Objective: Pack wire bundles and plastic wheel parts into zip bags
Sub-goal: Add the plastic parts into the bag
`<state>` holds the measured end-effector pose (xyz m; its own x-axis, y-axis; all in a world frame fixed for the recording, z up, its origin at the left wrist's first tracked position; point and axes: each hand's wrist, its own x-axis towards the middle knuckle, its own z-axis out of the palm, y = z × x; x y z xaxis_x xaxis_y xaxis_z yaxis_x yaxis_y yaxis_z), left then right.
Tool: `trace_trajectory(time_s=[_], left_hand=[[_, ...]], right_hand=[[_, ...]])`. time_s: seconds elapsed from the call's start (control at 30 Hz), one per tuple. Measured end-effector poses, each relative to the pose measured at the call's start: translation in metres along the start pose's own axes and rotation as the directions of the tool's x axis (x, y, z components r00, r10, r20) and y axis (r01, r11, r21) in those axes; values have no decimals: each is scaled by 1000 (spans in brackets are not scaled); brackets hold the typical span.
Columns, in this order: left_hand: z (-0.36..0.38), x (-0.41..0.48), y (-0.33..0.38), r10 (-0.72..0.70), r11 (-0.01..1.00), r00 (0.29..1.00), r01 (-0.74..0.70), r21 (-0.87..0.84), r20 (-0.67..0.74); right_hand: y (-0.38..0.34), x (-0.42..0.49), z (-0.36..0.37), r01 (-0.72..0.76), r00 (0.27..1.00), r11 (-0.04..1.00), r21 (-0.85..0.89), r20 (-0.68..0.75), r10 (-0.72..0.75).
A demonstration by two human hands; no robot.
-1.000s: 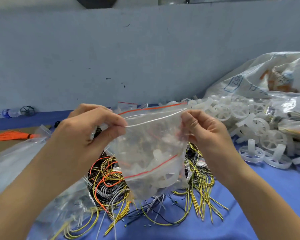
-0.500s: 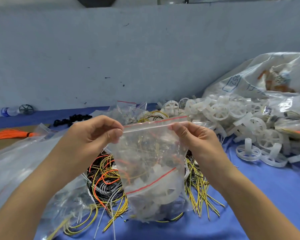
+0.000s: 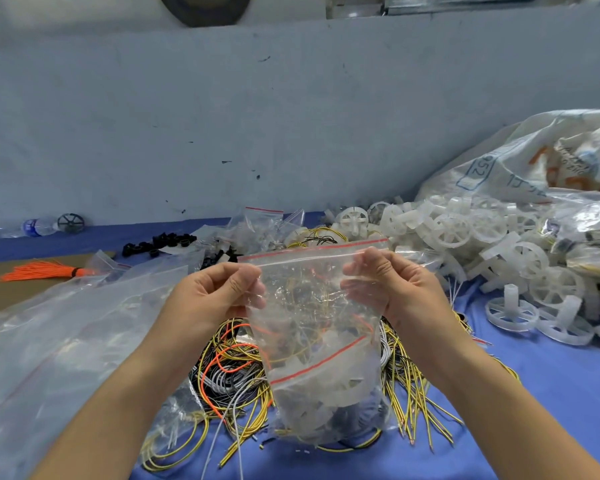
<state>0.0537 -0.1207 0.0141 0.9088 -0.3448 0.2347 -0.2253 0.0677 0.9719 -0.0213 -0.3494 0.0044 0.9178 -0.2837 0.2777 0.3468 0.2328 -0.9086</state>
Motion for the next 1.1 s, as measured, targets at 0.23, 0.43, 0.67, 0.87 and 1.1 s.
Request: trace_trajectory(time_s=[0.23,0.43,0.67,0.87,1.1], left_hand=[[14,-6,5,104,993,993,-101,61,-59],[23,-11,12,246,954,969,-244,174,10],[23,-15,12,280,923,957,-289,255,70],[26,-17,14,311,899,949,-311,308,51],[18,-16,15,298,895,954,-294,336,41]], right_hand=[[-26,9,6,332,916,741,-583,14,-400],[-49,7,37,501,858,134,-855,470,-210],[-39,7,39,535,838,179,-826,492,-237],[-34,6,42,554,822,169,-815,504,-264],[-34,8,36,529,832,176,-830,467,-300]])
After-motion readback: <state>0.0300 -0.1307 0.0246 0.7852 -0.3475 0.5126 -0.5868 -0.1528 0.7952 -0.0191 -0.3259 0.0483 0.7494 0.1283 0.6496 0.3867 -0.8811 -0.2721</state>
